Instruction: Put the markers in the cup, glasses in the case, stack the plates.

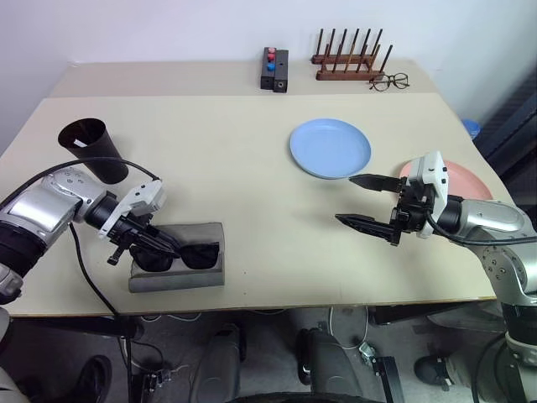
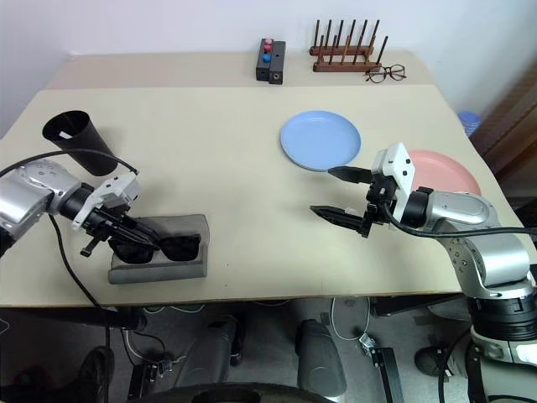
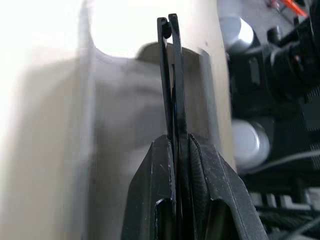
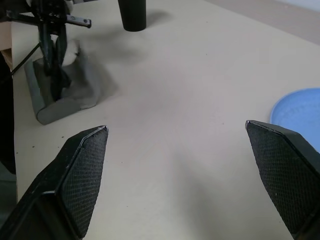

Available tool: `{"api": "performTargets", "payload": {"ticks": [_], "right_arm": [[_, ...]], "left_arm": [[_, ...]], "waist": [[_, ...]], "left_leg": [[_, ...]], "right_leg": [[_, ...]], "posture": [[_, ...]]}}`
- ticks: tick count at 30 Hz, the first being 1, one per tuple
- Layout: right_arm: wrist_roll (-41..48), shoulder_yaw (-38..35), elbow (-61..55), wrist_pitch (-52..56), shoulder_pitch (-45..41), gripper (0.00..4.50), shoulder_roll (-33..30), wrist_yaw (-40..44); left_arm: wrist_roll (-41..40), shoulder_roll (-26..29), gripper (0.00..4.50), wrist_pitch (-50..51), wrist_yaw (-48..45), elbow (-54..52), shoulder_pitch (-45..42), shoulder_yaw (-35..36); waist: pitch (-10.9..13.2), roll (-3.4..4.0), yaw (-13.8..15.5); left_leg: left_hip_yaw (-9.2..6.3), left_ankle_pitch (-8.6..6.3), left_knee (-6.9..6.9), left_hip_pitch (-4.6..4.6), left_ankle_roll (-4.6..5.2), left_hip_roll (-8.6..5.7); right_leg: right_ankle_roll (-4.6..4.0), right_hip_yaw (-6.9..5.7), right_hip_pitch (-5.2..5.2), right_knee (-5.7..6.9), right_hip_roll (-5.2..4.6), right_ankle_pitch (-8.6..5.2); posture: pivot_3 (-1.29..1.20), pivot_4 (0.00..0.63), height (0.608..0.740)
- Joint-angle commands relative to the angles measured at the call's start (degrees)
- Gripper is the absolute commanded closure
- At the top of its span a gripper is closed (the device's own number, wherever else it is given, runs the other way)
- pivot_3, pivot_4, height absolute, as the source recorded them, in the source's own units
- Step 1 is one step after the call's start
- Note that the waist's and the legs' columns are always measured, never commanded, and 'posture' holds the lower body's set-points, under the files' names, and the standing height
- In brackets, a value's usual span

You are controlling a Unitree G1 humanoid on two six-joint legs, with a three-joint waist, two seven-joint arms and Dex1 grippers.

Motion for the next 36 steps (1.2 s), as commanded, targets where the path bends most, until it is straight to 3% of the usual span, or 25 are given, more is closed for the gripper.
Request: {"api": "performTargets", "payload": {"ticks": [1, 15, 18, 24, 36], "right_arm": [[0.09, -1.56, -0.76, -0.84, -0.64, 0.0, -0.4, 0.14], [-0.31, -1.79, -0.87, -1.0, -0.73, 0.0, -0.13, -0.32], [-0.36, -1.83, -0.82, -1.06, -0.74, 0.0, -0.15, -0.34], [-0.46, -1.74, -0.81, -1.13, -0.95, 0.0, 0.04, -0.5], [-0.43, -1.59, -0.72, -1.13, -1.21, 0.0, 0.45, -0.76]], "left_arm": [[-1.8, -0.85, 4.49, 1.45, -0.23, -1.16, 1.46, 3.22], [-1.87, 1.02, 4.49, 5.77, -0.23, -5.93, 3.25, 0.1], [-2.13, 0.95, 3.18, 9.13, -0.23, -6.64, 2.67, -0.38], [-1.71, 0.3, 0.05, 7.75, -0.23, -5.41, 2.45, 0.22], [-3.0, -1.05, 0.01, 5.67, -0.23, -2.54, -0.51, 4.38]], "waist": [[-0.01, 0.02, -0.04], [0.0, 0.01, -0.07], [0.0, 0.01, -0.07], [0.0, 0.01, -0.07], [0.0, 0.01, 0.11]], "left_leg": [[0.0, 0.0, -0.01, 0.0, 0.0, 0.0], [0.01, 0.0, -0.02, 0.02, 0.0, 0.03], [0.01, 0.0, -0.02, 0.02, 0.0, 0.03], [0.01, 0.0, -0.02, 0.02, 0.0, 0.03], [0.0, 0.0, -0.01, 0.01, 0.0, 0.03]], "right_leg": [[0.0, 0.0, 0.0, 0.0, 0.0, 0.0], [-0.01, 0.01, 0.0, 0.01, 0.01, 0.0], [-0.01, 0.01, 0.0, 0.01, 0.01, 0.0], [-0.01, 0.01, 0.0, 0.01, 0.01, 0.0], [-0.01, 0.0, -0.01, 0.01, 0.01, 0.0]], "posture": [[0.0, 0.15, 0.74], [0.0, 0.15, 0.74], [0.0, 0.15, 0.74], [0.0, 0.15, 0.74], [0.0, 0.15, 0.74]]}}
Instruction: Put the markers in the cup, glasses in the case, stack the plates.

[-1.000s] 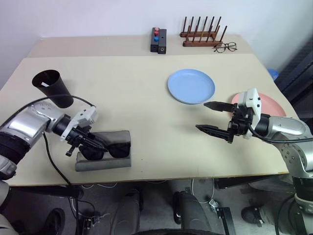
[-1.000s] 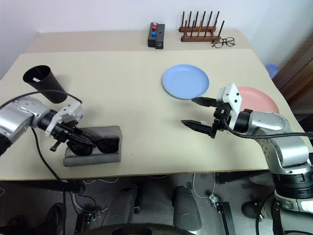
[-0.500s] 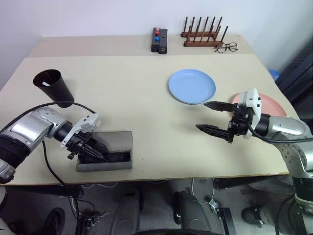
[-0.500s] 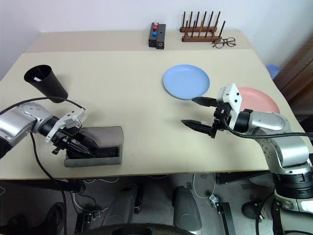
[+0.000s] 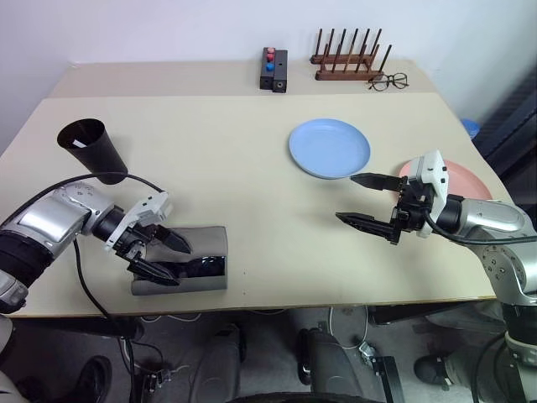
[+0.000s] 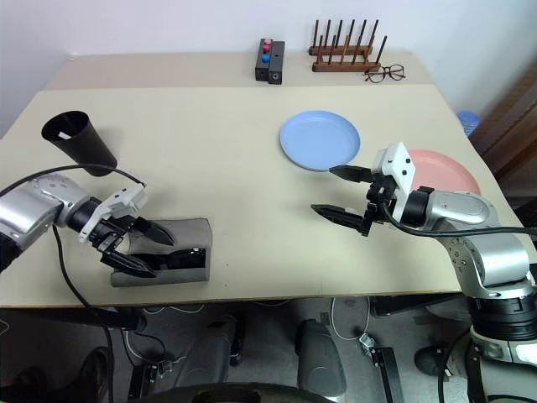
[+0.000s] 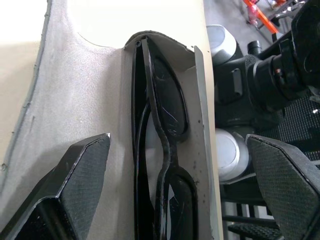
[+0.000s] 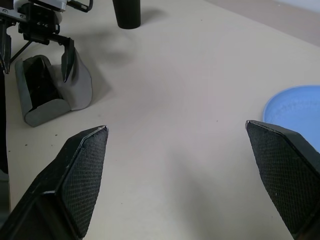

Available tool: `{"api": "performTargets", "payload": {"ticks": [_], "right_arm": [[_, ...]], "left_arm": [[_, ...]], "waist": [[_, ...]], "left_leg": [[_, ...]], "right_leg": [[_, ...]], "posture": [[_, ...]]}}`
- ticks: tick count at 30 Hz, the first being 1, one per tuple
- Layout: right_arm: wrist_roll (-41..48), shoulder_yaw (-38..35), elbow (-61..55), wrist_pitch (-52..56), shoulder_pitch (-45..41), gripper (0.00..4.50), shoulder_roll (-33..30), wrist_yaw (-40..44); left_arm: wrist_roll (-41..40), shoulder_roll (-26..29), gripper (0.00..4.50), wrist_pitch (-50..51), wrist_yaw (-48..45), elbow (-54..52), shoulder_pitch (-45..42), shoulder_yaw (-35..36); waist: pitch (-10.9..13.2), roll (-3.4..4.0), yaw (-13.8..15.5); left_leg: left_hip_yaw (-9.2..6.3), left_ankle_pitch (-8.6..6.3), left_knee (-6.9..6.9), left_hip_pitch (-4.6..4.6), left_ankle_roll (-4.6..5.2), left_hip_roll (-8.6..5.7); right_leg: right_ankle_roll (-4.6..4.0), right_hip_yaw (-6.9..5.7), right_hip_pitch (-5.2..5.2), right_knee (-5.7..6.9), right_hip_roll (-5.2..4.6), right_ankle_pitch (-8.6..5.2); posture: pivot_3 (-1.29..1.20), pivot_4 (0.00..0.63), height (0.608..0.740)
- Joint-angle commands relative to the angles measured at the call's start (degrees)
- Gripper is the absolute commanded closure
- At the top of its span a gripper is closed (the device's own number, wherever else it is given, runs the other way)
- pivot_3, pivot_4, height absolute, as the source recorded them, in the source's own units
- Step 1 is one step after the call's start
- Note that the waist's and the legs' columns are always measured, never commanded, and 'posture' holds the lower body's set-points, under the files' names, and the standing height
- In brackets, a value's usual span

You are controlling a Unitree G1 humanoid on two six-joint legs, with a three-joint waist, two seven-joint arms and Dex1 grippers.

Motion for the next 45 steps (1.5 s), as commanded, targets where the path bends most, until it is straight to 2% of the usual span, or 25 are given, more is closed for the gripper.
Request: {"api": "performTargets", "payload": {"ticks": [1, 4, 7, 10, 14, 15, 19, 27, 37, 45], "right_arm": [[0.52, -1.51, -0.72, -1.05, -1.14, 0.0, 0.29, -0.06], [0.62, -1.49, -0.75, -1.01, -1.16, 0.0, 0.42, -0.06], [0.75, -1.15, -0.97, -0.9, -1.22, 0.0, 0.67, 0.05], [0.6, -0.55, -1.29, -0.96, -1.17, 0.0, 0.97, 0.24], [0.39, -0.35, -0.99, -1.02, -1.62, 0.0, 1.38, 0.25], [0.34, -0.35, -0.93, -1.01, -1.7, 0.0, 1.43, 0.29], [0.15, -0.31, -0.95, -0.97, -1.69, 0.0, 1.43, 0.37], [0.16, -0.86, -1.09, -0.67, -1.51, 0.0, 0.93, 0.33], [-0.18, -0.91, -0.64, -1.19, -1.71, 0.0, 1.14, 0.17], [-0.48, -0.92, -0.56, -1.41, -1.75, 0.0, 1.37, 0.13]], "left_arm": [[-1.65, -0.42, 0.01, 0.01, -0.22, 1.02, -4.06, 4.78], [-2.34, -1.07, 0.01, 1.87, -0.22, 2.57, -7.17, 7.54], [-4.58, -1.9, 0.83, 5.84, -0.22, 4.85, -10.83, 10.63], [-2.97, -3.39, 2.39, 7.26, -0.22, 8.61, -13.87, 13.19], [7.14, -9.26, 4.38, -1.51, 1.99, 16.49, -14.43, 17.47], [10.02, -10.32, 4.49, -4.68, 3.16, 17.4, -13.46, 17.94], [15.2, -13.13, 4.49, -8.52, 4.2, 17.35, -9.59, 20.59], [19.58, -12.21, 4.49, -9.82, -0.22, 14.15, -4.25, 21.14], [13.11, -6.02, 4.49, -2.57, -0.22, 1.86, 0.49, 16.73], [12.03, -5.13, 4.49, -0.6, -0.22, -2.11, 2.39, 17.67]], "waist": [[0.0, 0.0, 0.05], [0.0, -0.01, -0.03], [0.0, -0.01, -0.13], [0.0, 0.0, -0.18], [0.0, 0.0, -0.14], [0.0, 0.0, -0.14], [0.01, -0.02, -0.18], [0.01, -0.02, -0.08], [0.0, 0.0, -0.24], [0.0, 0.0, -0.09]], "left_leg": [[0.0, 0.0, 0.01, 0.0, 0.0, 0.0], [0.0, 0.0, 0.0, 0.0, 0.0, -0.01], [0.0, 0.0, -0.01, 0.0, 0.0, -0.02], [0.0, 0.0, 0.0, 0.0, 0.01, -0.03], [0.01, 0.01, 0.0, 0.03, 0.01, -0.03], [0.02, 0.01, 0.01, 0.05, 0.01, -0.03], [0.03, 0.01, -0.01, 0.0, 0.01, -0.02], [0.03, 0.0, 0.0, 0.01, 0.01, 0.0], [0.02, 0.0, -0.03, 0.03, 0.0, 0.06], [0.03, 0.0, -0.02, 0.03, 0.0, 0.06]], "right_leg": [[0.0, 0.0, 0.0, 0.0, 0.0, 0.0], [0.0, 0.0, 0.0, -0.01, 0.0, 0.0], [0.01, 0.0, 0.0, 0.0, 0.01, 0.0], [0.02, 0.0, 0.0, 0.01, 0.02, 0.0], [0.02, -0.01, 0.02, 0.03, 0.04, 0.0], [0.02, 0.0, 0.03, 0.03, 0.04, 0.0], [0.02, 0.01, 0.0, 0.02, 0.04, 0.01], [-0.01, 0.01, 0.0, 0.02, 0.06, 0.02], [-0.02, 0.02, 0.0, 0.02, 0.04, 0.02], [-0.02, 0.02, 0.01, 0.0, 0.04, 0.02]], "posture": [[0.0, 0.15, 0.74], [0.0, 0.15, 0.74], [0.0, 0.15, 0.74], [0.0, 0.15, 0.74], [0.0, 0.15, 0.74], [0.0, 0.15, 0.74], [0.0, 0.15, 0.74], [0.0, 0.15, 0.74], [0.0, 0.15, 0.74], [0.0, 0.15, 0.74]]}}
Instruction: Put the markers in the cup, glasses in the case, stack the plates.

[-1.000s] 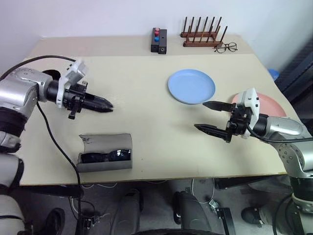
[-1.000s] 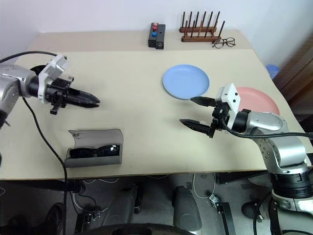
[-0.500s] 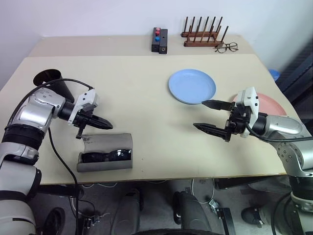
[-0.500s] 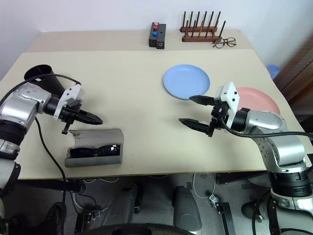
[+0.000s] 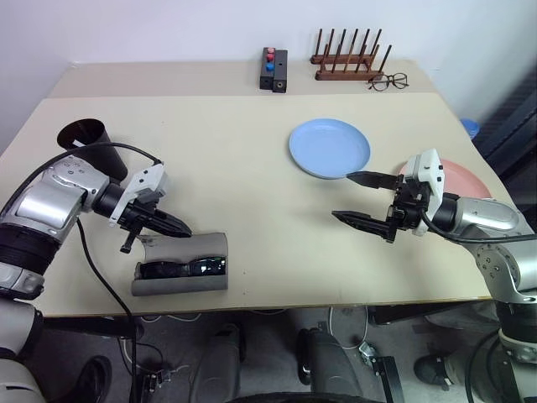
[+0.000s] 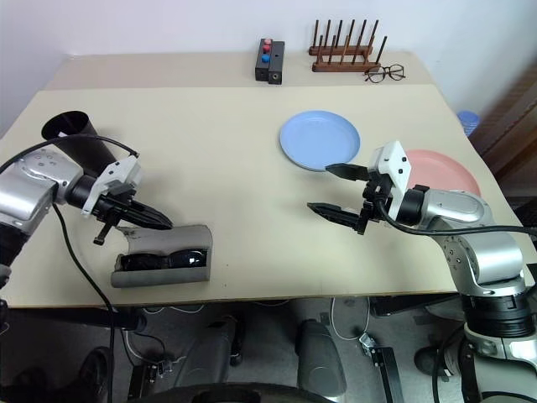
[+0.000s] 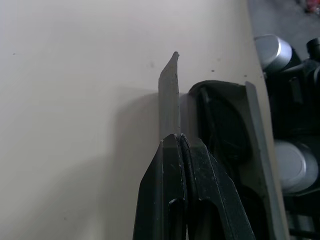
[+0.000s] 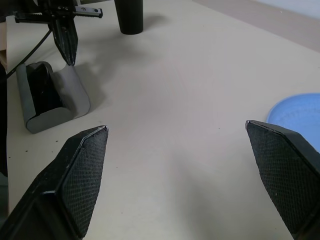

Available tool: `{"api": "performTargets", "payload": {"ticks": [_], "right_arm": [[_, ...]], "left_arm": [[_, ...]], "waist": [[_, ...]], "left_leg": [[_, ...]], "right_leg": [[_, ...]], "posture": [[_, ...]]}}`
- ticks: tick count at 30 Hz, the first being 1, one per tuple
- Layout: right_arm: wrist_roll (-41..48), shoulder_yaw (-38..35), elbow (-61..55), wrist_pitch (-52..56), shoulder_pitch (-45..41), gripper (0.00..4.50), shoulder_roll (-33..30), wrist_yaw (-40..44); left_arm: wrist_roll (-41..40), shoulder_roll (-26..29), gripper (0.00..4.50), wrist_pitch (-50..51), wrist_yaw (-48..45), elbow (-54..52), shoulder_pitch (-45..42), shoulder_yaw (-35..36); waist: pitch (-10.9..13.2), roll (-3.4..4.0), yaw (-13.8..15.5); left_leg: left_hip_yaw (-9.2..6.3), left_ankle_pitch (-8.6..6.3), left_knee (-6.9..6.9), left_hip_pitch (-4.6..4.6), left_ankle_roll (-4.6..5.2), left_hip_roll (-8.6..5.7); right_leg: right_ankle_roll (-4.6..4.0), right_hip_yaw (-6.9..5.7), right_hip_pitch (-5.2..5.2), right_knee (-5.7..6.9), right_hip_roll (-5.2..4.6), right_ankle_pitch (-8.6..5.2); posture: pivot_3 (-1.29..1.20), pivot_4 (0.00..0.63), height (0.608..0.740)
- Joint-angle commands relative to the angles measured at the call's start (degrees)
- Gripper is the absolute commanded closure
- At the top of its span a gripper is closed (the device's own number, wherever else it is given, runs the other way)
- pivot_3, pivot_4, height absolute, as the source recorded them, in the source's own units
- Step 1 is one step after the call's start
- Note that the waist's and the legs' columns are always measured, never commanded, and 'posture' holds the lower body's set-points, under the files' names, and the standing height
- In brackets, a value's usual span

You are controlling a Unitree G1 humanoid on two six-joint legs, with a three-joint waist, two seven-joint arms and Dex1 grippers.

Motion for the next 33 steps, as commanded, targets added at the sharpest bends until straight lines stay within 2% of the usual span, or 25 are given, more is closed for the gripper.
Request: {"api": "performTargets", "payload": {"ticks": [1, 6, 19, 26, 33], "right_arm": [[0.19, -1.4, -0.77, -1.26, -0.71, 0.0, -0.08, -0.04], [0.12, -1.45, -0.85, -1.34, -0.56, 0.0, -0.08, -0.12], [-0.15, -1.22, -0.4, -1.79, -0.71, 0.0, 0.03, -0.3], [-0.23, -1.13, -0.39, -1.95, -0.63, 0.0, 0.19, -0.46], [-1.14, -1.59, 0.89, -2.58, -1.32, 0.0, 0.76, -1.95]], "left_arm": [[-0.83, 0.83, 4.49, 0.6, -0.23, -1.71, 0.6, 0.64], [-1.61, 2.19, 4.49, 0.81, -0.23, -4.91, 3.32, -0.19], [-4.47, 5.67, 4.49, 6.13, -0.23, -17.03, 10.23, 2.78], [-4.53, 5.63, 4.49, 7.69, -0.23, -21.63, 15.21, 5.05], [-6.72, -1.87, 4.49, 13.43, 3.26, -13.59, 5.53, 13.89]], "waist": [[0.0, 0.0, -0.02], [-0.01, 0.01, -0.13], [-0.03, 0.06, -0.12], [-0.02, 0.06, -0.15], [-0.01, 0.04, 0.66]], "left_leg": [[0.0, 0.0, 0.0, 0.0, 0.0, 0.0], [0.0, 0.0, -0.01, 0.0, 0.0, 0.0], [0.03, -0.01, -0.04, 0.07, -0.02, 0.09], [0.05, -0.01, -0.06, 0.04, -0.02, 0.11], [0.12, -0.01, -0.01, -0.02, -0.02, 0.13]], "right_leg": [[0.0, 0.0, 0.0, 0.0, 0.0, 0.0], [0.0, 0.0, 0.0, 0.0, 0.0, 0.0], [-0.01, 0.01, 0.04, -0.04, -0.04, -0.01], [-0.01, 0.01, -0.02, -0.04, -0.03, -0.01], [-0.01, -0.05, 0.0, -0.09, -0.05, -0.01]], "posture": [[0.0, 0.15, 0.74], [0.0, 0.15, 0.74], [0.0, 0.15, 0.74], [0.0, 0.15, 0.74], [0.0, 0.15, 0.74]]}}
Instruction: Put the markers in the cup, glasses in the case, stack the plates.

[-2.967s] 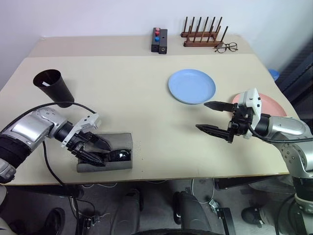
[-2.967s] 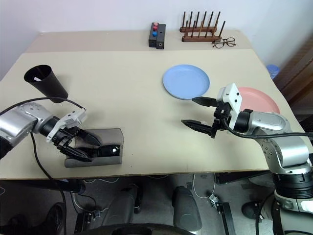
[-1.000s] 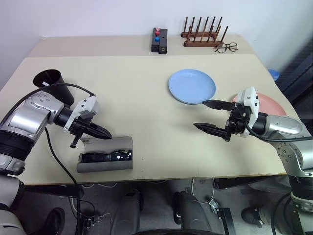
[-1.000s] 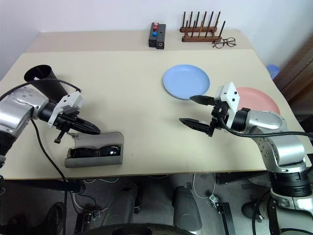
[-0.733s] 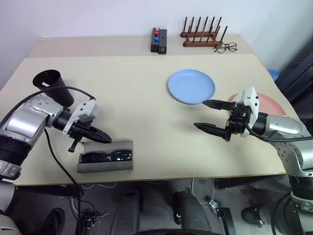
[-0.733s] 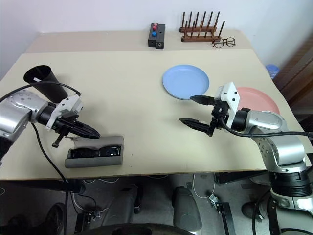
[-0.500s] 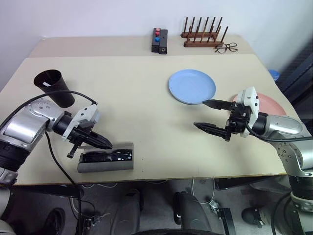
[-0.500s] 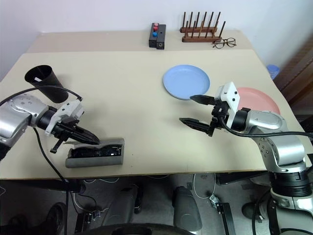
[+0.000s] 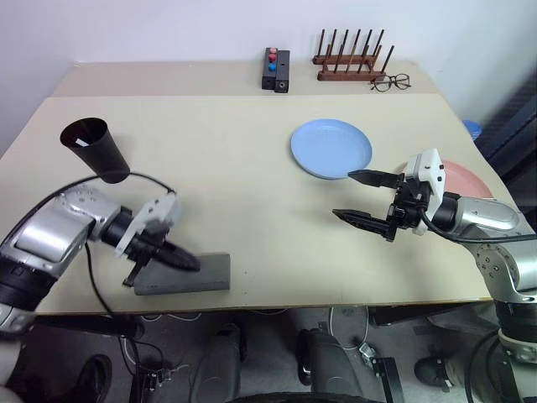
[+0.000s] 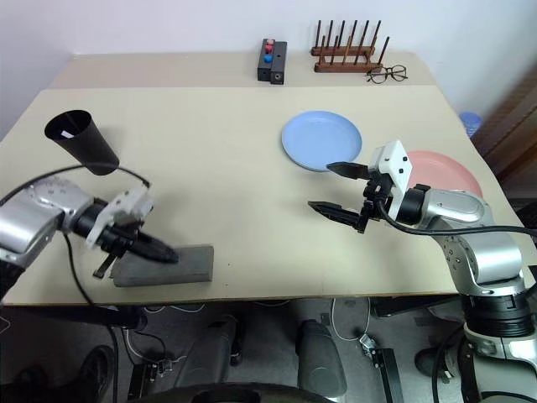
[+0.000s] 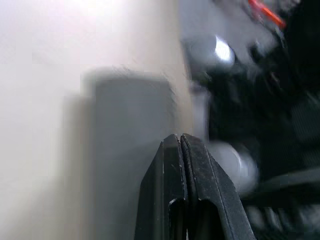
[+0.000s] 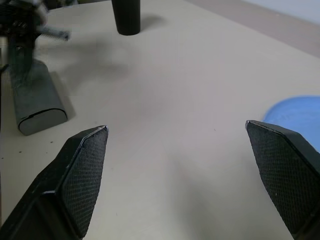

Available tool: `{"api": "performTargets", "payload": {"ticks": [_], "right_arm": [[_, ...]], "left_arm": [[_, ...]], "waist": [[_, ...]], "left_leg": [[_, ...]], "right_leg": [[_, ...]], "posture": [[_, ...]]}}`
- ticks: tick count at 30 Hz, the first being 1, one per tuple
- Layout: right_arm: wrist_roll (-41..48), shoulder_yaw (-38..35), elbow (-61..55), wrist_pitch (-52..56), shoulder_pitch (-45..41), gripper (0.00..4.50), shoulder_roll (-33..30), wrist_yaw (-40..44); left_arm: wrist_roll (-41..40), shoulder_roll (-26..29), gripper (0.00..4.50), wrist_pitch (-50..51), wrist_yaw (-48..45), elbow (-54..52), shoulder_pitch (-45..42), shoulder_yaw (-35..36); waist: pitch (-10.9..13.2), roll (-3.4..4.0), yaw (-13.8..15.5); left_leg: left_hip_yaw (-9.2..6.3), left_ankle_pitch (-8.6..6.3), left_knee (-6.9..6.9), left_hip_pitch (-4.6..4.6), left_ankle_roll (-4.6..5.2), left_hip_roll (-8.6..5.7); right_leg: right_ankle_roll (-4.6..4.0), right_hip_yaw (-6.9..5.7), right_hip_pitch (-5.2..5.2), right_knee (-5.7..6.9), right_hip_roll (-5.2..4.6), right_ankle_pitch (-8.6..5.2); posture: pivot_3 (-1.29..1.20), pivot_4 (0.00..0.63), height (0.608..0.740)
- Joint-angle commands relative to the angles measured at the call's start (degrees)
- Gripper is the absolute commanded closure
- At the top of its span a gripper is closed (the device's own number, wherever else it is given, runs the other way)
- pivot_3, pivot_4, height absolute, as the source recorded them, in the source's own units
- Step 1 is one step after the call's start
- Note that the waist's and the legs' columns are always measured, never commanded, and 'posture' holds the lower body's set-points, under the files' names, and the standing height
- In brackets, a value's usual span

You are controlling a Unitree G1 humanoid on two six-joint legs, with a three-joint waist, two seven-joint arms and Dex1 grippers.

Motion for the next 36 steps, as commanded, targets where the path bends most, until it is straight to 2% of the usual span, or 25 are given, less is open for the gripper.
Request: {"api": "performTargets", "payload": {"ticks": [1, 3, 7, 12, 13, 20, 25, 28, 35, 36], "right_arm": [[-1.17, -1.63, 1.24, -1.97, -1.68, 0.0, 0.82, -1.99], [-4.97, -0.66, 3.93, -4.03, -3.05, 0.0, 1.05, -4.56], [-14.86, 2.5, 12.26, -5.26, -6.99, 0.0, 0.46, -11.66], [-19.35, 2.93, 18.28, -1.02, -10.0, 0.0, -0.98, -15.39], [-19.64, 2.87, 18.93, 0.62, -10.06, 0.0, -1.74, -15.31], [-24.63, 3.68, 23.1, 6.79, -8.17, 0.0, -7.02, -16.53], [-23.46, 1.83, 21.08, 11.06, -4.04, 0.0, -7.21, -16.35], [-23.95, 1.42, 21.97, 12.69, -2.94, 0.8, -7.41, -17.38], [-24.41, 2.15, 22.52, 13.1, -3.94, 4.39, -7.31, -17.37], [-25.2, 2.4, 22.88, 11.89, -4.42, 4.45, -7.28, -17.99]], "left_arm": [[-2.41, -2.53, 4.49, 2.13, 2.58, 4.37, -5.67, 7.35], [-0.55, -4.95, 4.49, -1.56, 5.22, 7.6, -7.85, 9.8], [-1.81, -10.25, 2.79, -3.41, 8.3, 12.86, -12.38, 14.85], [-7.87, -13.69, 0.28, 3.1, 7.81, 8.82, -12.1, 18.75], [-8.36, -13.92, 0.07, 3.93, 7.77, 8.11, -11.78, 18.87], [-10.83, -15.99, 0.07, 6.09, 8.38, 4.2, -9.14, 20.4], [-10.58, -18.88, 0.07, 3.68, 11.38, 0.22, -5.38, 21.24], [-10.09, -20.35, 0.0, 2.93, 13.76, -3.2, -3.03, 21.01], [-9.28, -20.42, 0.0, 2.49, 14.89, -3.92, -2.59, 20.53], [-9.21, -20.31, 0.0, 2.43, 14.83, -3.79, -2.65, 20.6]], "waist": [[0.0, 0.0, 0.18], [0.0, 0.0, 0.3], [0.0, 0.0, 0.28], [0.01, -0.01, 0.19], [0.01, -0.01, 0.23], [0.01, -0.01, 0.18], [0.0, -0.02, 0.2], [-0.02, -0.02, 0.19], [-0.04, -0.06, 0.24], [-0.05, -0.06, 0.23]], "left_leg": [[0.01, 0.0, -0.01, -0.01, 0.0, -0.01], [0.02, 0.01, -0.01, -0.01, 0.01, -0.05], [0.08, 0.02, 0.0, 0.02, 0.02, -0.11], [0.1, 0.03, -0.04, -0.03, 0.03, -0.11], [0.1, 0.03, -0.04, -0.02, 0.04, -0.11], [0.1, 0.03, 0.01, 0.07, 0.04, -0.11], [0.1, 0.03, -0.01, 0.09, 0.04, -0.1], [0.11, 0.03, 0.03, 0.13, 0.04, -0.1], [0.11, 0.02, 0.06, 0.15, 0.04, -0.09], [0.11, 0.02, 0.07, 0.17, 0.04, -0.09]], "right_leg": [[0.0, 0.0, -0.01, 0.0, 0.0, 0.0], [0.01, -0.01, -0.02, 0.01, 0.02, 0.01], [0.01, 0.01, -0.01, 0.07, 0.04, 0.01], [0.03, 0.02, -0.04, 0.08, 0.06, 0.02], [0.04, 0.02, -0.03, 0.09, 0.06, 0.02], [0.03, 0.03, 0.05, 0.11, 0.08, 0.02], [0.02, 0.04, 0.07, 0.1, 0.08, 0.02], [0.02, 0.06, 0.11, 0.12, 0.08, 0.02], [0.01, 0.06, 0.16, 0.09, 0.09, 0.03], [0.01, 0.06, 0.18, 0.09, 0.09, 0.03]], "posture": [[0.0, 0.15, 0.74], [0.0, 0.15, 0.74], [0.0, 0.15, 0.74], [0.0, 0.15, 0.74], [0.0, 0.15, 0.74], [0.0, 0.15, 0.74], [0.0, 0.15, 0.74], [0.0, 0.15, 0.74], [0.0, 0.15, 0.74], [0.0, 0.15, 0.74]]}}
